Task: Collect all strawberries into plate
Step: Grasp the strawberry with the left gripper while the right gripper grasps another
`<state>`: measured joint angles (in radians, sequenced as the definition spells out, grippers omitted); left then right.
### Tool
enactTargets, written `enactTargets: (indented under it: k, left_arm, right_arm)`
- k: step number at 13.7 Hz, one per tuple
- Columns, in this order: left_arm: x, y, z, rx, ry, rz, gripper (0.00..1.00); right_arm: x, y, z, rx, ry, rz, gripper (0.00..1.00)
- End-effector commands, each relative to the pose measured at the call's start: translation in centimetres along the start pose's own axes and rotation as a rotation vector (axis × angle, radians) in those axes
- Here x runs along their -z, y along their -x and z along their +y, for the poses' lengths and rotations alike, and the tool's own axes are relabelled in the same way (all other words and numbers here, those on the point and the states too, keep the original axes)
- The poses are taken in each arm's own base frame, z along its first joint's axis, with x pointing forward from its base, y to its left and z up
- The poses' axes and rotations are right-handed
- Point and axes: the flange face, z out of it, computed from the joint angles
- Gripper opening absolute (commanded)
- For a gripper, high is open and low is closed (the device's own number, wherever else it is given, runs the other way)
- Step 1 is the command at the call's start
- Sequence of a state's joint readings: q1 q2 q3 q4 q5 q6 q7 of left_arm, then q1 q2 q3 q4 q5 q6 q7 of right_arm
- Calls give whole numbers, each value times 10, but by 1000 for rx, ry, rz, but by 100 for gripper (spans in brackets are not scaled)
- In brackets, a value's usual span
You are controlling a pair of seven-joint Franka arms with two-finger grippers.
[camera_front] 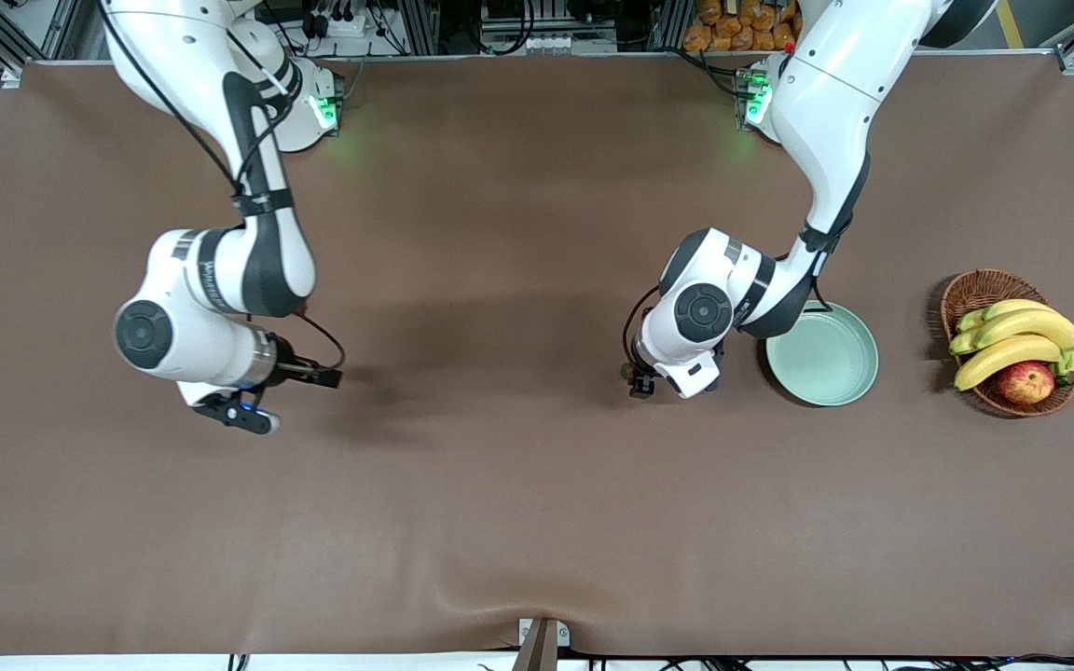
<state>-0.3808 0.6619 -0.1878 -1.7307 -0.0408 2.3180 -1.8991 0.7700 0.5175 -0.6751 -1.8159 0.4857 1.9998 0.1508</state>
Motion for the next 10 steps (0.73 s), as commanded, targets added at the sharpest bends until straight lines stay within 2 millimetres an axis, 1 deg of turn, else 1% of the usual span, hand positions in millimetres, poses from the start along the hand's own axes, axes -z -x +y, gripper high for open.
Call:
enactTargets:
  k: [1, 4, 6, 8, 9, 10]
  left_arm:
    - [-7, 4, 4, 1, 15, 15, 90]
    - [-14, 3, 4, -13, 15, 24, 89]
    - [-12, 3, 7, -13, 22, 23, 89]
    - [-14, 3, 7, -13, 20, 23, 89]
    - [-14, 4, 8, -12, 21, 21, 89]
    - [-15, 4, 9, -10, 21, 21, 90]
  right_arm:
    - [-7, 8, 35, 65, 18, 10, 100]
    - [-35, 1, 64, 93, 48, 90, 100]
    - [-44, -6, 78, 98, 65, 111, 88]
    - [-51, -6, 80, 89, 67, 102, 68]
    - [-57, -7, 82, 84, 75, 100, 65]
    - [-59, -8, 83, 83, 78, 112, 64]
